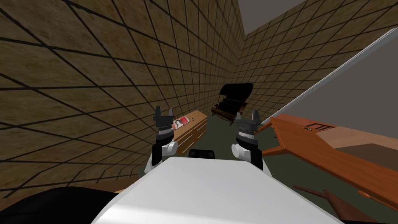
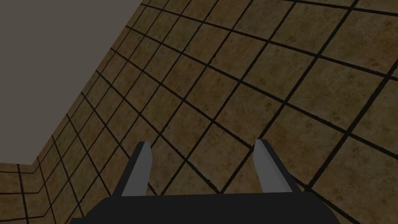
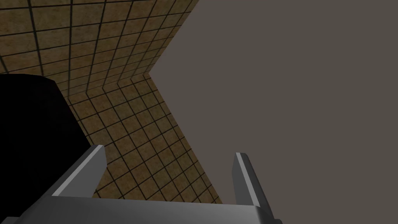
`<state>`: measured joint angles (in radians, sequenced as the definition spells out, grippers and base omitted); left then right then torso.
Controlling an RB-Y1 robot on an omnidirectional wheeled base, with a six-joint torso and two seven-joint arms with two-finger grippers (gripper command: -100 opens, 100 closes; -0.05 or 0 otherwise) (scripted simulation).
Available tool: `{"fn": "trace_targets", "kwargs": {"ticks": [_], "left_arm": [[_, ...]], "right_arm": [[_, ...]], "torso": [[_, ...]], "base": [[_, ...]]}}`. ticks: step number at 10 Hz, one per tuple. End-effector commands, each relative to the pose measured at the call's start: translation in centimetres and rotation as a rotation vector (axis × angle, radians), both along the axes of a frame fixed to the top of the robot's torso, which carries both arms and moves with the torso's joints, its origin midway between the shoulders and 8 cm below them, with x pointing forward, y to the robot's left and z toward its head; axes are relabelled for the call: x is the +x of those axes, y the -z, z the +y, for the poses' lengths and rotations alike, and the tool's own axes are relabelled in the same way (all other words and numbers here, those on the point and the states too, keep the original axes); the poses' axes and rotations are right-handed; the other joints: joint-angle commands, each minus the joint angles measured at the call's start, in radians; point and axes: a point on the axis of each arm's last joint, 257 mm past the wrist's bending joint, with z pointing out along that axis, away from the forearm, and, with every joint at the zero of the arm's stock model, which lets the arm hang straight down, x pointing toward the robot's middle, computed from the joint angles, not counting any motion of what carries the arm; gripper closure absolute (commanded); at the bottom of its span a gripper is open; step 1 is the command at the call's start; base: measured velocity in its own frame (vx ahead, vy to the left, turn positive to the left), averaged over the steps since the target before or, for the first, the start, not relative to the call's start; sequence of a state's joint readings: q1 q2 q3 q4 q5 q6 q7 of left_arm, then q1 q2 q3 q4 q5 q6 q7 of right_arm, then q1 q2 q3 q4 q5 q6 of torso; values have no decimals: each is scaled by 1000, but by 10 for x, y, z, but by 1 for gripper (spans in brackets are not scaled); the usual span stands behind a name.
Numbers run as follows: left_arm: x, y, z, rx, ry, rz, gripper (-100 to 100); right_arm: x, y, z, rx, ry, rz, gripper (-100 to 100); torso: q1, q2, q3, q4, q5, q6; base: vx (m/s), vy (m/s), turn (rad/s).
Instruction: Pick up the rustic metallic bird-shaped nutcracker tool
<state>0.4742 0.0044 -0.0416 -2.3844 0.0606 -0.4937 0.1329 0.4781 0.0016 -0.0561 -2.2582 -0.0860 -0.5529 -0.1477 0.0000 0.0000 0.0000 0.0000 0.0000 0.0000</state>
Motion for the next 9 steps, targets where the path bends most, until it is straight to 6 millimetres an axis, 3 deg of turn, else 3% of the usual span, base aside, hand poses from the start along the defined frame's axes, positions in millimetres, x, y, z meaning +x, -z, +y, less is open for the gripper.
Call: {"fn": "trace_targets", "kwargs": {"ticks": [1, 7, 9], "left_arm": [[1, 4, -1, 27, 4, 17, -100], [10, 40, 4, 161, 13, 150, -100], [14, 65, 12, 216, 12, 235, -100]], "right_arm": [[0, 0, 0, 0, 0, 0, 0], [0, 0, 0, 0, 0, 0, 0], [0, 0, 0, 0, 0, 0, 0]], "torso": [[0, 0, 0, 0, 0, 0], [3, 2, 1, 0, 1, 0], [2, 1, 1, 0, 0, 0]], "base": [[-9, 8, -50], [-23, 32, -113], [-10, 23, -174]]}}
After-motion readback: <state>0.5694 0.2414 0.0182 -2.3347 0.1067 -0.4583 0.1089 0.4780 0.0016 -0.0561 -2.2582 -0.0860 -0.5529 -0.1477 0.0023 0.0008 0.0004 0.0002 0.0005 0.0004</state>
